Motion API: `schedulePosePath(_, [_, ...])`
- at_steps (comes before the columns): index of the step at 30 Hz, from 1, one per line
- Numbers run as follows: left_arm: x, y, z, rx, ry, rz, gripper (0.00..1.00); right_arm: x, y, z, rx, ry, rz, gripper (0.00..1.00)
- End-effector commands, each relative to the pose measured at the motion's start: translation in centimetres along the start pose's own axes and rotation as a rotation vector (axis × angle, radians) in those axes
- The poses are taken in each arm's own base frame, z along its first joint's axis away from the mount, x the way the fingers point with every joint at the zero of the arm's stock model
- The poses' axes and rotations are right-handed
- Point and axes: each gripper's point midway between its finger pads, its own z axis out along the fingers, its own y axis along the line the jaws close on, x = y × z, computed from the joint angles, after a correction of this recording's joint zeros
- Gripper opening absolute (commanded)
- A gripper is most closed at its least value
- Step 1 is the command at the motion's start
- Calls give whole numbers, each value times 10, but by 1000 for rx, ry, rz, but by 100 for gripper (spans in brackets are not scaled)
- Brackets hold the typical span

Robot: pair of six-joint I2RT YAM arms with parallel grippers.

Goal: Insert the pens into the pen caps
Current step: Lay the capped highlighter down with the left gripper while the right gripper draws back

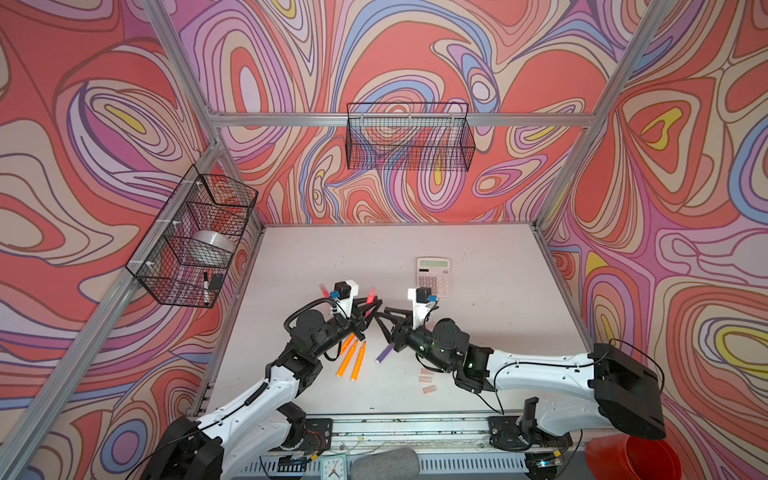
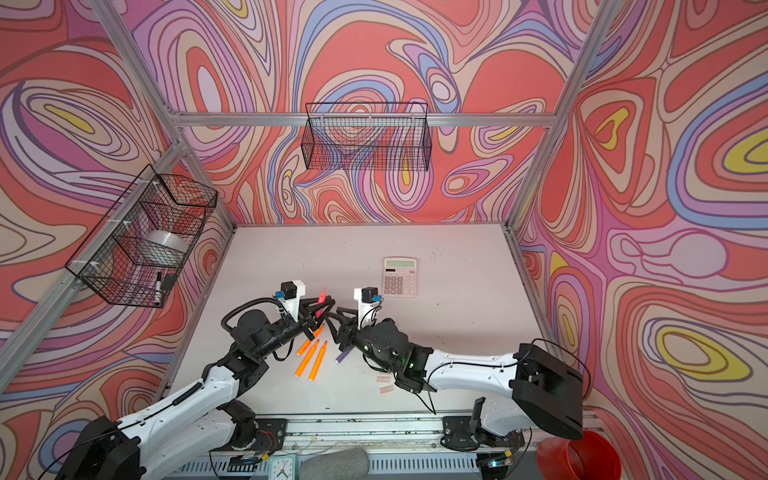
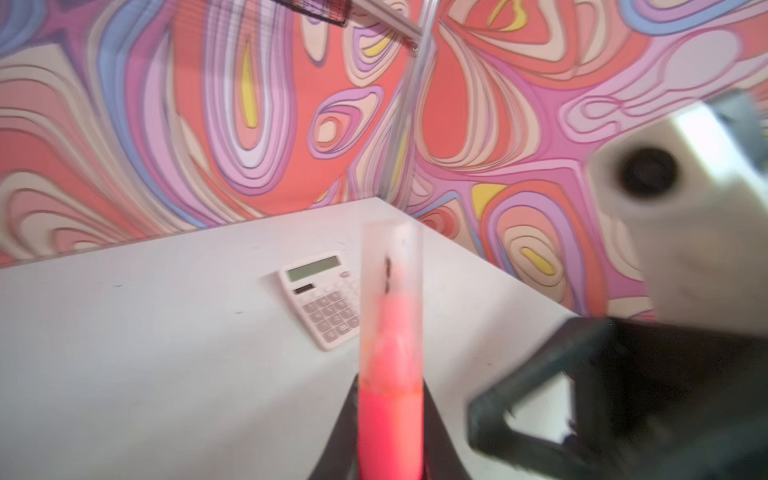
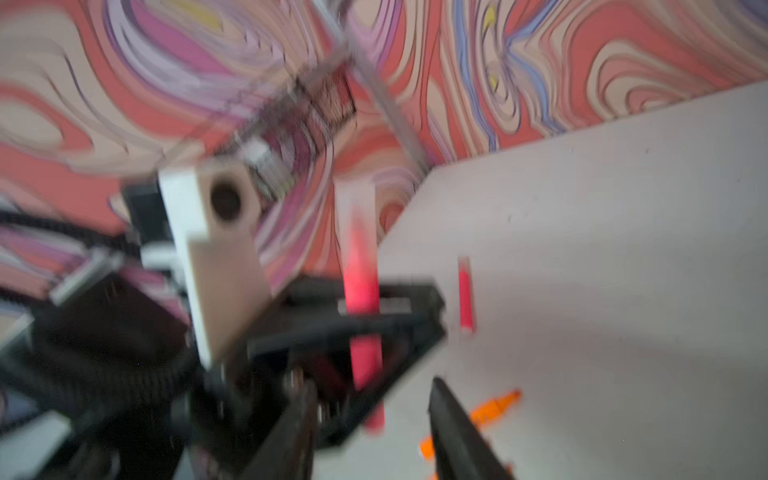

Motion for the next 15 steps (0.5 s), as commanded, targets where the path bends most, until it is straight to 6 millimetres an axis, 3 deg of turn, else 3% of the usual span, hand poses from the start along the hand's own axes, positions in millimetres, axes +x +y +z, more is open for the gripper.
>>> schedulePosePath(1, [-24, 8, 3, -48, -104, -39, 0, 33, -22, -10, 71, 129, -52, 61])
schedulePosePath(7, [15, 37, 8, -167, 2, -63, 0, 15, -39, -35, 149, 63, -53, 72])
schedulePosePath(12, [54, 98, -7, -521, 159, -95, 0, 13, -59, -50, 228, 35, -41, 76])
schedulePosePath(15, [74, 121, -16, -661, 268, -92, 0, 16, -68, -51, 258, 35, -24, 78])
